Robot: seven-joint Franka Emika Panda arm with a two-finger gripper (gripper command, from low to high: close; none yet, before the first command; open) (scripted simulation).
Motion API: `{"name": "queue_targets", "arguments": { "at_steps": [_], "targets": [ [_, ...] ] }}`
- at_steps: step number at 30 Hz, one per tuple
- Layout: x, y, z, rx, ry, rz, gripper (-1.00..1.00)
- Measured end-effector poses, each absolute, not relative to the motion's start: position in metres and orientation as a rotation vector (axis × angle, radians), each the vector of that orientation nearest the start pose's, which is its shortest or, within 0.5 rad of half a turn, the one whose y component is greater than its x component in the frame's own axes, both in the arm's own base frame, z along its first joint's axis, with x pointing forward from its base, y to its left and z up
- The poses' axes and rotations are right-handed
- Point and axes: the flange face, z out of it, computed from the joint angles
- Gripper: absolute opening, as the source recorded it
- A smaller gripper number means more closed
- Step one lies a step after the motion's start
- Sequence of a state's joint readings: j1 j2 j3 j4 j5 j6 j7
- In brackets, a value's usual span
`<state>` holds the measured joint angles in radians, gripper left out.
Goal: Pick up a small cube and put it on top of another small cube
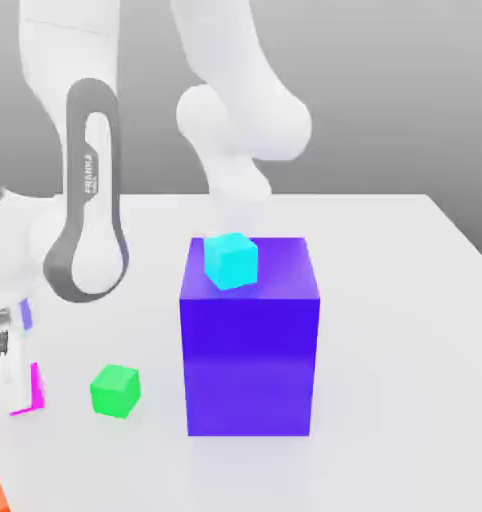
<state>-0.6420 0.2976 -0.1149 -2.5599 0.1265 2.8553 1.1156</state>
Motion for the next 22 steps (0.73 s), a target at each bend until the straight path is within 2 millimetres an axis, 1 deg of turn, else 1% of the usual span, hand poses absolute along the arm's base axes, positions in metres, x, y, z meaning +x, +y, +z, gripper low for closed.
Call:
{"name": "queue_targets", "arguments": {
  "at_steps": [2, 3, 5, 7, 10, 12, 14, 19, 20, 22],
  "targets": [
    [0.316, -0.313, 0.182, -1.713, 2.632, -0.001, -1.00],
    [0.317, -0.307, 0.191, -1.702, 2.641, -0.001, -1.00],
    [0.321, -0.284, 0.205, -1.649, 2.676, 0.000, -1.00],
    [0.328, -0.252, 0.217, -1.611, 2.700, 0.000, -1.00],
    [0.327, -0.213, 0.233, -1.515, 2.755, -0.001, -1.00],
    [0.321, -0.191, 0.241, -1.433, 2.795, -0.001, -1.00],
    [0.319, -0.183, 0.232, -1.402, 2.812, -0.002, -1.00],
    [0.319, -0.180, 0.188, -1.393, 2.816, -0.003, -1.00],
    [0.318, -0.180, 0.181, -1.393, 2.816, -0.003, 1.00],
    [0.318, -0.180, 0.181, -1.393, 2.815, -0.003, 1.00]
  ]
}}
